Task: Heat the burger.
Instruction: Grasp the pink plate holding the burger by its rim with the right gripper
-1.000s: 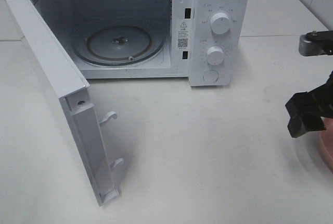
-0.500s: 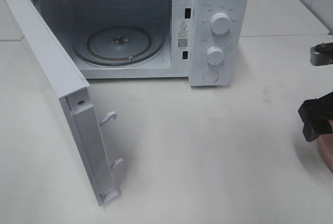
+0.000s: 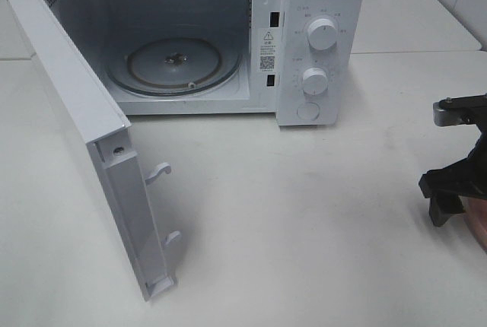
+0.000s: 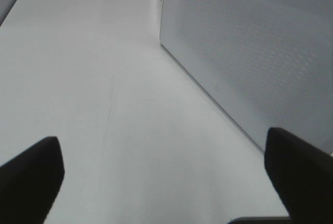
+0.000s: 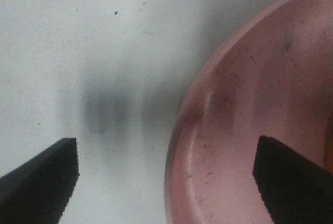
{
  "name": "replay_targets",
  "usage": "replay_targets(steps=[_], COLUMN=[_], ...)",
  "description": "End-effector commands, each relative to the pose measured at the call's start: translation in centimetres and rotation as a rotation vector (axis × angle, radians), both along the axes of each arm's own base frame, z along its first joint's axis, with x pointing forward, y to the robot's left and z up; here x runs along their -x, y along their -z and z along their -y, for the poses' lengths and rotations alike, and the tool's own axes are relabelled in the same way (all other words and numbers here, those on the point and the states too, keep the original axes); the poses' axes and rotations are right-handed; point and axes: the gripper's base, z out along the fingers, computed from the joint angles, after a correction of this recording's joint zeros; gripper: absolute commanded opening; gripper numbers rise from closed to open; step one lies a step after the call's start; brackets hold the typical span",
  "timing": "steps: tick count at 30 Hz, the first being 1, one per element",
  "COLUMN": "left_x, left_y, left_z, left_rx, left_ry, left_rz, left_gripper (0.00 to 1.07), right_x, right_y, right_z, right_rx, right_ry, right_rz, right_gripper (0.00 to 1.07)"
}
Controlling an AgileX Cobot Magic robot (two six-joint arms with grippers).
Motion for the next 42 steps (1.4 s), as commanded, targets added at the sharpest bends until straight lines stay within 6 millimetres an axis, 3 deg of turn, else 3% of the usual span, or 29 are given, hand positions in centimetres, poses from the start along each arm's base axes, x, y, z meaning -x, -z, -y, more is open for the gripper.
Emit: replay_targets(steps=[1, 11, 16, 18, 19, 21, 24, 25, 27, 28, 38, 42], left_x=[0.2, 0.2, 0.2, 0.2, 0.2, 0.2, 0.2, 0.2, 0.2, 0.2, 0.2, 0.2], left_y=[0.0, 0.0, 0.0, 0.0, 0.0, 0.0, 0.0, 0.0, 0.0, 0.0, 0.0, 0.0], left_z=[0.0, 0.0, 0.0, 0.0, 0.0, 0.0, 0.0, 0.0, 0.0, 0.0, 0.0, 0.0], left_rx=[0.001, 0.001, 0.001, 0.001, 0.001, 0.001, 0.001, 0.001, 0.001, 0.001, 0.001, 0.001], left_ry=[0.007, 0.007, 0.007, 0.007, 0.007, 0.007, 0.007, 0.007, 0.007, 0.007, 0.007, 0.007], left_rz=[0.029, 0.029, 0.029, 0.029, 0.029, 0.029, 0.029, 0.029, 0.029, 0.029, 0.029, 0.029], left_gripper=[1.0, 1.0, 1.0, 1.0, 1.0, 1.0, 1.0, 1.0, 1.0, 1.0, 1.0, 1.0], right_x=[-0.5, -1.1, -1.1, -1.1, -1.1, -0.9, -0.9, -0.9, -0.8, -0.9, -0.8, -0.7], right_y=[0.7, 1.7, 1.7, 1.7, 1.7, 2.4, 2.7, 3.3, 3.4, 3.4, 3.3, 2.2], right_z=[0.6, 0.9, 0.9, 0.9, 0.9, 0.9, 0.9, 0.9, 0.9, 0.8, 0.8, 0.9], right_rx=[-0.002, -0.002, -0.002, -0.003, -0.003, 0.004, 0.005, 0.005, 0.005, 0.006, 0.007, 0.015], right_ry=[0.007, 0.011, 0.012, 0.022, 0.022, 0.022, 0.023, 0.024, 0.024, 0.015, 0.019, 0.023], right_rz=[0.008, -0.014, -0.015, -0.016, -0.016, -0.055, -0.071, -0.09, -0.095, -0.092, -0.093, -0.074], right_gripper=[0.87, 0.84, 0.73, 0.59, 0.59, 0.35, 0.3, 0.19, 0.14, 0.01, 0.0, 0.0])
